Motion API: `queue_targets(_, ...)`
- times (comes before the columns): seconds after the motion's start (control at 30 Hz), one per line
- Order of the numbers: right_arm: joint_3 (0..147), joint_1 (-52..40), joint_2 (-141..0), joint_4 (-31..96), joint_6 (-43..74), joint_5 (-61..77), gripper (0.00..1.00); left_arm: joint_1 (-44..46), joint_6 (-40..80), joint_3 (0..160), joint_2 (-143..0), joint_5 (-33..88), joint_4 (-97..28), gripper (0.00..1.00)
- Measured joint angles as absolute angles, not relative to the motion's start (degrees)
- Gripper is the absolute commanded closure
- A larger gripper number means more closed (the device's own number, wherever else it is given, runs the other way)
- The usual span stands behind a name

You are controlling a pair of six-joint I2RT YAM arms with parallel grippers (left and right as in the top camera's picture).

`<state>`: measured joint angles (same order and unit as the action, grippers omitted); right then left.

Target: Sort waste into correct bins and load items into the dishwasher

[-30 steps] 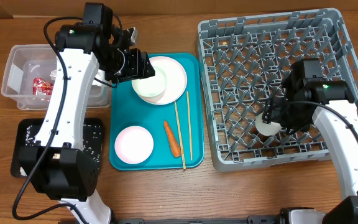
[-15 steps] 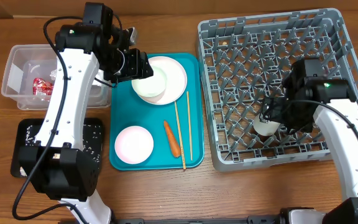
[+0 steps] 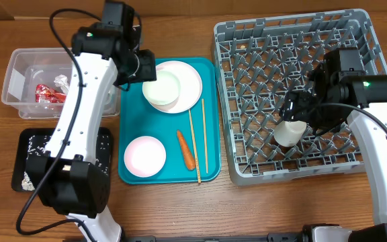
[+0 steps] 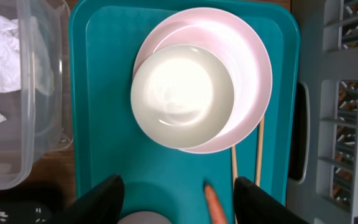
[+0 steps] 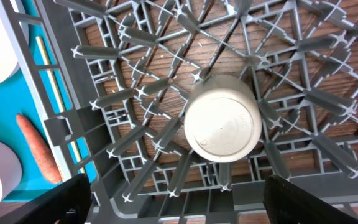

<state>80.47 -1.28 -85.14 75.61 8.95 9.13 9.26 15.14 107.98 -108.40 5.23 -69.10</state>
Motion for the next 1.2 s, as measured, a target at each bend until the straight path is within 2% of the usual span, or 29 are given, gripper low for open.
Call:
queue_targets(0.23, 80.5, -1.3, -85.1, 75.6, 9.0, 9.2, 0.09, 10.5, 17.4, 108.0, -114.9, 3.6, -65.1, 0.51)
queue_targets(0.73, 80.5, -1.3, -85.1, 75.7, 9.0, 9.2, 0.09, 10.5, 19.4, 108.0, -123.4, -2.2, -62.5, 0.45)
queue_targets(1.03, 80.5, -1.3, -85.1, 76.0, 9.0, 9.2, 0.09, 10.5, 19.4, 108.0, -127.7, -3.7, -62.5, 0.47)
queue_targets(1.2, 80.5, -1.3, -85.1, 76.3, 9.0, 9.2, 0.09, 10.5, 19.6, 108.0, -129.5, -3.7, -62.6, 0.56)
